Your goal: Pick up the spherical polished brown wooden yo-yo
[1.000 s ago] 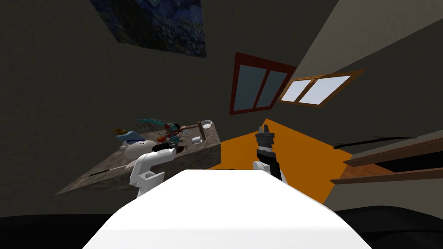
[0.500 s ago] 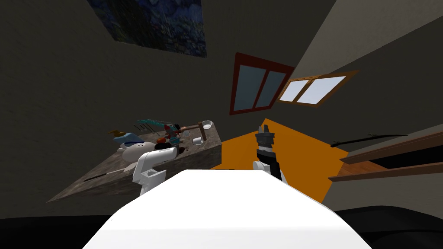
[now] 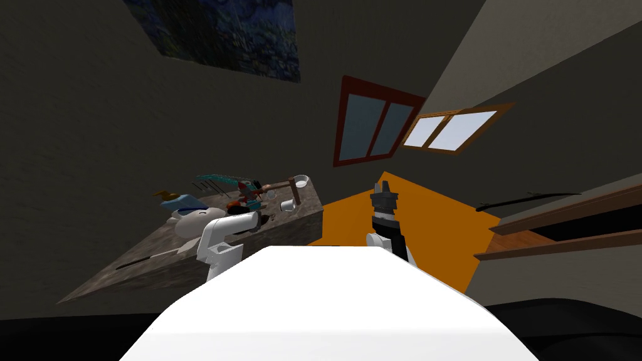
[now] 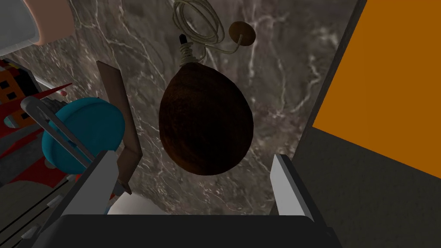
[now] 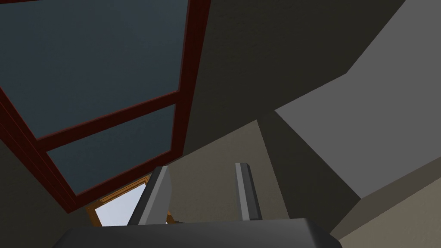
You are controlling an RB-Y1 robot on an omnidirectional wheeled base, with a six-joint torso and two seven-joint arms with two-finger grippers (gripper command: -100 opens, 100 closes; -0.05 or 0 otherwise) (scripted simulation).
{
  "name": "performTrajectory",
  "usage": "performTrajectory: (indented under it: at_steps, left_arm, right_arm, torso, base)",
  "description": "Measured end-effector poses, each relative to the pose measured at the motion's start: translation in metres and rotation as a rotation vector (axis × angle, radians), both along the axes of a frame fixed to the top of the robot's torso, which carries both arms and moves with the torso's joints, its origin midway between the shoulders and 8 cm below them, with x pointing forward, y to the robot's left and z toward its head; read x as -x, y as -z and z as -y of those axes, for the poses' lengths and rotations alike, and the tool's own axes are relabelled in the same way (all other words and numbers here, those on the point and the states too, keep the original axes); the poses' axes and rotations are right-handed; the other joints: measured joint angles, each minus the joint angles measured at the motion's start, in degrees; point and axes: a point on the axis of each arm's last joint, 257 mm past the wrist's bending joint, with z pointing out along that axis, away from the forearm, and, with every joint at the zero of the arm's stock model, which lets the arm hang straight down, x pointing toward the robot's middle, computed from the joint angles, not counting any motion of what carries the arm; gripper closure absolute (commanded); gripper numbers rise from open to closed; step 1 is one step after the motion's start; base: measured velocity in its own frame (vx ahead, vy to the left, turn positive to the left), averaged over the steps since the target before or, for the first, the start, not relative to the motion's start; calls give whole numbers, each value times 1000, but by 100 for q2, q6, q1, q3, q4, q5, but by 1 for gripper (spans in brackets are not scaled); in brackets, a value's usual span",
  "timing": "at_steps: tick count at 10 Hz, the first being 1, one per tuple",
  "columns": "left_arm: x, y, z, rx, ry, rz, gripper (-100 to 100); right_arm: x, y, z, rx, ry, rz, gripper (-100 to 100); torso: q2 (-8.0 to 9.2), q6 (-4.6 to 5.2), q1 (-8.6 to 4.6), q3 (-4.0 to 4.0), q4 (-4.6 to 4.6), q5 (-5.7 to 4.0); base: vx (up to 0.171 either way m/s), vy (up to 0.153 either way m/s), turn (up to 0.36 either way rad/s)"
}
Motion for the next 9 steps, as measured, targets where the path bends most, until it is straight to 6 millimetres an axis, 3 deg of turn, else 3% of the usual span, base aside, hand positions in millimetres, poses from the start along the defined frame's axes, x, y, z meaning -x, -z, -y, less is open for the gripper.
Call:
performTrajectory:
  at_steps: [1,2,6,7,9]
  left_arm:
    - [1,1,0,2,-1,-3,0]
    - [1,0,0,2,-1,-3,-100]
    - [-10,18,-3,2,4,-4,-100]
    - [-10,18,-3,1,5,-2,100]
    - [-10,18,-3,1,5,-3,100]
  right_arm:
    - [0,0,0,0,0,0,0]
    - [0,0,0,0,0,0,0]
    - [0,0,0,0,0,0,0]
    - [0,0,0,0,0,0,0]
    - [0,0,0,0,0,0,0]
  torso:
    - [2,0,-8,1,1,-2]
    - [4,0,-15,2,1,-3]
    - [-1,0,-13,0,0,-3]
    - [2,0,-16,1,0,-4]
    - [1,1,-17,1,1,-4]
  base:
    - [0,0,0]
    - [6,9,17]
    - [9,10,9]
    - [0,0,0]
    - [0,0,0]
